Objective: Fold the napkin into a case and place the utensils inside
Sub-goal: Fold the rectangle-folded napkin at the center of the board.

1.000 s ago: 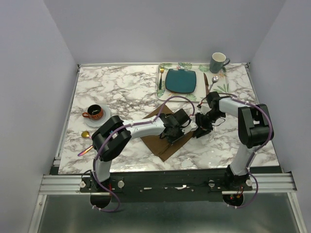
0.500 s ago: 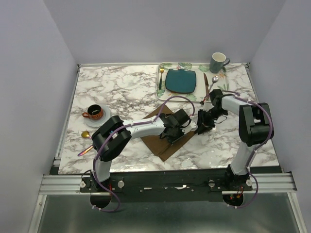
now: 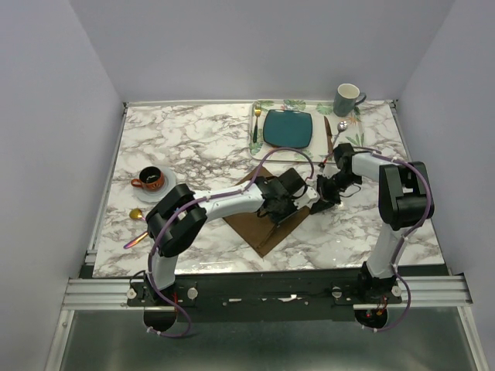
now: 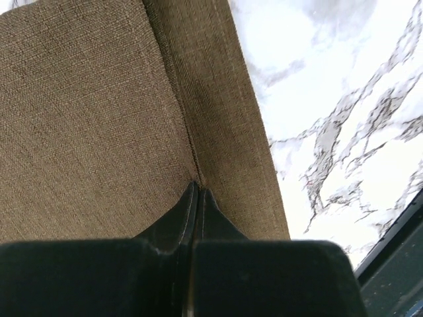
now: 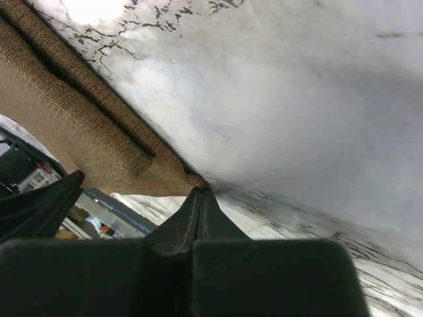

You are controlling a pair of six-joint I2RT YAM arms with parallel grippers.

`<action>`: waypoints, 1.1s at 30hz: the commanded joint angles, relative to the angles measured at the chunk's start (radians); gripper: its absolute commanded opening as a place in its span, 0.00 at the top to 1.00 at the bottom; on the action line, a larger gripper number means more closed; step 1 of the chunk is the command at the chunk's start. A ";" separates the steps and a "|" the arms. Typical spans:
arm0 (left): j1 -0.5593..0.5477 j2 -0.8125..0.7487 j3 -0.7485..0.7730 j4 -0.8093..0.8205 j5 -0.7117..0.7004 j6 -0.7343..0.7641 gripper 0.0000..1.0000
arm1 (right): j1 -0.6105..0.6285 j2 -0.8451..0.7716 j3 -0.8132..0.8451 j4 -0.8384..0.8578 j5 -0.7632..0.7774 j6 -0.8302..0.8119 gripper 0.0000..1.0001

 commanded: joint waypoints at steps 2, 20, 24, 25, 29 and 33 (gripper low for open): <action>-0.010 -0.018 0.032 -0.008 0.061 -0.026 1.00 | 0.002 0.023 -0.019 0.039 0.024 0.002 0.99; -0.047 -0.003 0.023 0.005 0.095 -0.041 1.00 | 0.002 0.023 -0.028 0.041 0.031 0.003 0.99; -0.048 0.001 0.014 0.005 0.104 -0.044 1.00 | 0.002 0.023 -0.027 0.042 0.033 0.005 0.99; -0.048 0.005 0.011 0.005 0.103 -0.044 1.00 | 0.002 0.023 -0.027 0.042 0.033 0.006 0.99; -0.048 0.015 0.012 0.003 0.110 -0.053 1.00 | 0.002 0.017 -0.025 0.036 0.033 0.006 0.99; -0.047 0.023 0.034 -0.021 0.109 -0.050 0.88 | 0.002 0.000 -0.012 0.002 0.036 -0.010 0.92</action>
